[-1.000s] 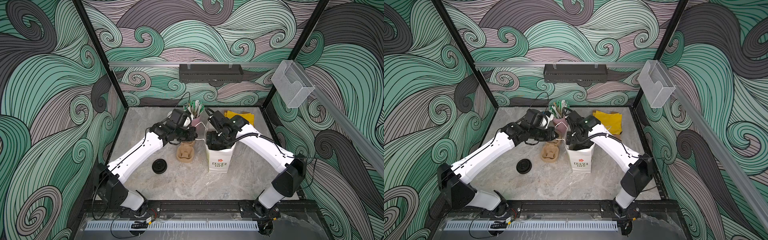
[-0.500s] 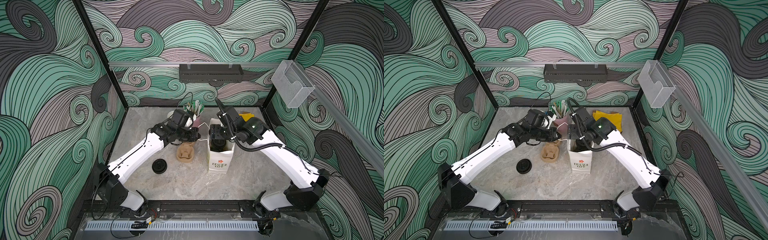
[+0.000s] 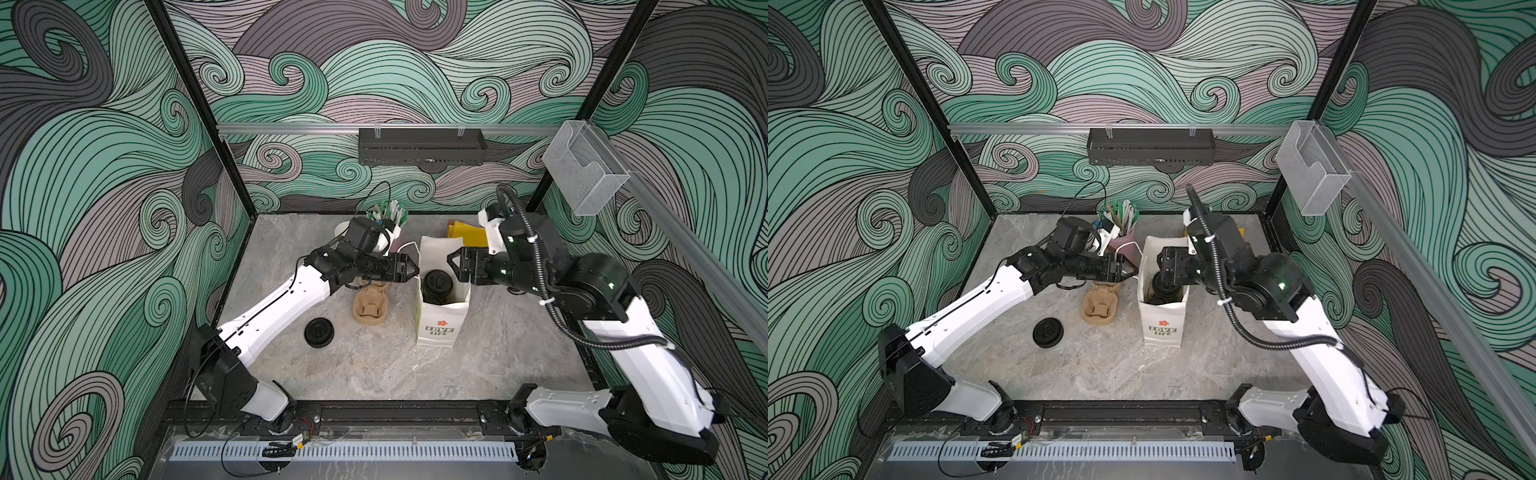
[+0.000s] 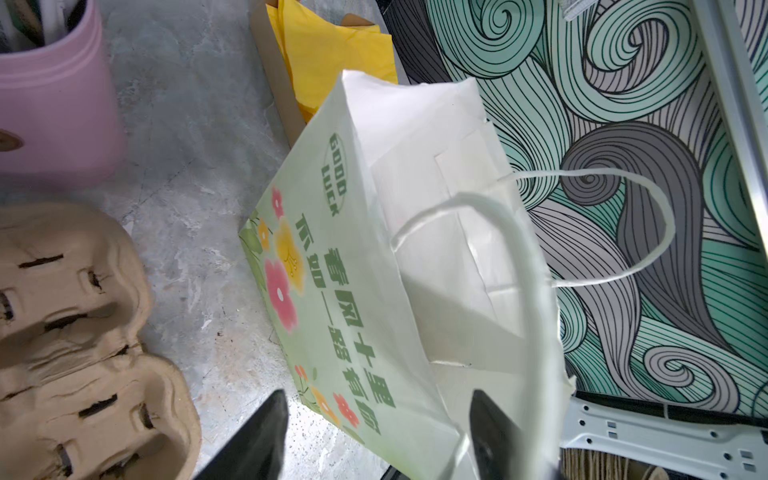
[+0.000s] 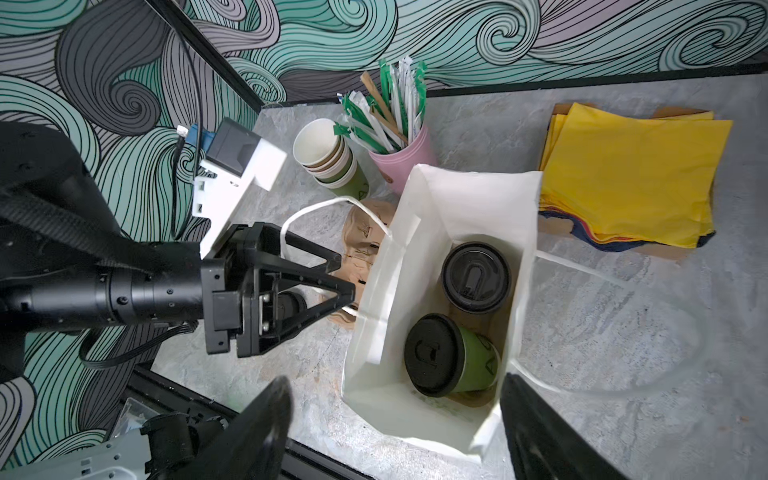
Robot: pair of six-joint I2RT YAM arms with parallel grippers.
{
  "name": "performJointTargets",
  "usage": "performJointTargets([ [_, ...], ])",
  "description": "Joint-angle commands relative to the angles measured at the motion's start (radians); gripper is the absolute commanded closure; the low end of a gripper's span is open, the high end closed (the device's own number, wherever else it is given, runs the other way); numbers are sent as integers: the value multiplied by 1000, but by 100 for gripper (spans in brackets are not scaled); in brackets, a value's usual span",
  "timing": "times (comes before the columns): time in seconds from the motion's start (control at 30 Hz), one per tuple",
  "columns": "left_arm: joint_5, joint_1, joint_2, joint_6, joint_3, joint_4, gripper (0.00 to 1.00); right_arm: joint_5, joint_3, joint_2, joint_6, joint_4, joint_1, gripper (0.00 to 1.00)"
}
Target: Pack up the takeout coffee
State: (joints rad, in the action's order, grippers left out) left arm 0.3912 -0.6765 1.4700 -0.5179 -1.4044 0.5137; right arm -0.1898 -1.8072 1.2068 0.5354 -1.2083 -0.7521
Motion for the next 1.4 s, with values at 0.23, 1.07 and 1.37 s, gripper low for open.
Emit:
performJointTargets([
  [0.23,-114,0,-224,87,-40,24,1,-132,44,-143,66,-119,79,18],
  [1.07,-410,224,368,-5,-715,435,39,-10,-6,101,-19,-139,381,18],
  [1.37,-391,170,615,-10,-975,495,46,-9,-123,231,-89,-126,422,19],
])
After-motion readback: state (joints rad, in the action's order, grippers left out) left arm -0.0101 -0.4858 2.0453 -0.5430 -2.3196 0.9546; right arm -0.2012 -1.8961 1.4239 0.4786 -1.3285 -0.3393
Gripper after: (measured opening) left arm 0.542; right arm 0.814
